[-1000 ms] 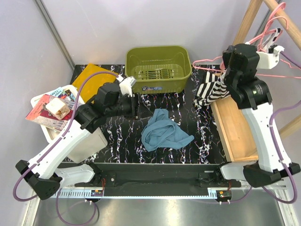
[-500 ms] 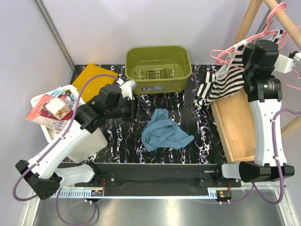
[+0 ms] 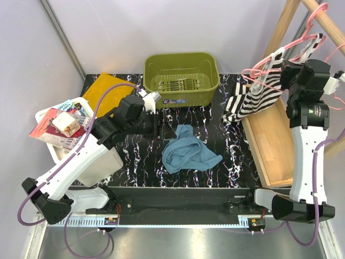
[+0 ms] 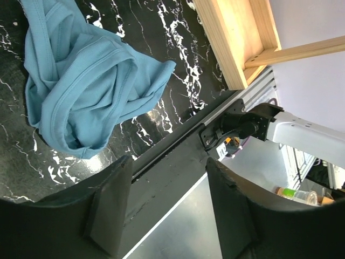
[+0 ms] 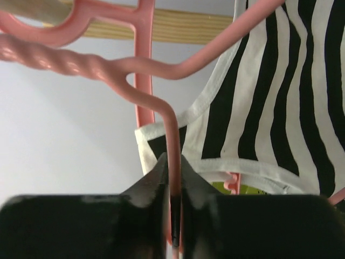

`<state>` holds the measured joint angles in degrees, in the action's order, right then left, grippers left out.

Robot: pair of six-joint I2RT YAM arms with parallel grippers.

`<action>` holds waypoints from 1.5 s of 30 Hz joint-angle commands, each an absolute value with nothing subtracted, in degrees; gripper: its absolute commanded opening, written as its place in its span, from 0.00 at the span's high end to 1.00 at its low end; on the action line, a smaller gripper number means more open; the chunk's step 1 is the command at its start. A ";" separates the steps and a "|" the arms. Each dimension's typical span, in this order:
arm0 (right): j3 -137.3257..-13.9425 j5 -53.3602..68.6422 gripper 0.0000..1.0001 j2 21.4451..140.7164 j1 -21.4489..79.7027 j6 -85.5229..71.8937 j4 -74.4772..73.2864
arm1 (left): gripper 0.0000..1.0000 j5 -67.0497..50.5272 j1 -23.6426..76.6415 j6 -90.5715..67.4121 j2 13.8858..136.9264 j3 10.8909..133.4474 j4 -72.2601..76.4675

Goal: Remove the tank top from the hanger

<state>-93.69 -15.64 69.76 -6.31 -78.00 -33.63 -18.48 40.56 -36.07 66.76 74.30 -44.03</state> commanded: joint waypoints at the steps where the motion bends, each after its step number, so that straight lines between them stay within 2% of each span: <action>1: -91.59 -9.50 0.73 65.92 -6.86 -77.44 -31.90 | 0.34 -17.14 40.87 -34.28 67.76 77.52 -42.63; 2: -91.23 -7.67 0.60 65.66 -6.86 -76.91 -31.90 | 0.33 -16.79 40.87 -34.10 68.02 77.78 -42.54; 8: -91.05 -5.19 0.36 62.41 -6.68 -73.04 -38.73 | 0.32 -16.70 40.96 -33.66 70.05 79.01 -42.45; 12: -90.70 -5.27 0.16 60.82 -6.68 -70.32 -44.29 | 0.32 -16.96 41.22 -33.58 70.58 78.93 -41.58; 17: -92.19 -5.53 0.10 59.59 -6.77 -64.96 -52.97 | 0.32 -16.79 41.75 -33.14 71.02 77.96 -40.87; 19: -93.07 -6.06 0.02 59.15 -6.77 -62.51 -55.71 | 0.32 -16.09 41.92 -33.31 70.84 77.26 -40.78; 27: -91.84 -0.18 0.00 54.94 -6.77 -51.61 -65.20 | 0.29 -12.93 42.71 -32.26 69.79 74.80 -40.87; 38: -96.50 5.01 0.00 50.19 -6.77 -36.14 -69.96 | 0.25 -8.44 45.09 -29.97 70.31 73.39 -40.78; 41: -97.12 3.61 0.00 49.14 -6.77 -32.10 -72.68 | 0.24 -6.95 46.23 -29.18 71.98 73.83 -40.78; 45: -99.49 -4.28 0.00 48.60 -6.77 -27.34 -76.81 | 0.22 -5.63 48.16 -28.13 74.96 75.75 -40.78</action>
<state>-96.51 2.13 48.90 -6.52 -35.33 -72.40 -8.62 46.52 -30.61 72.31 72.95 -42.89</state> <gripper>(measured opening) 0.993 0.767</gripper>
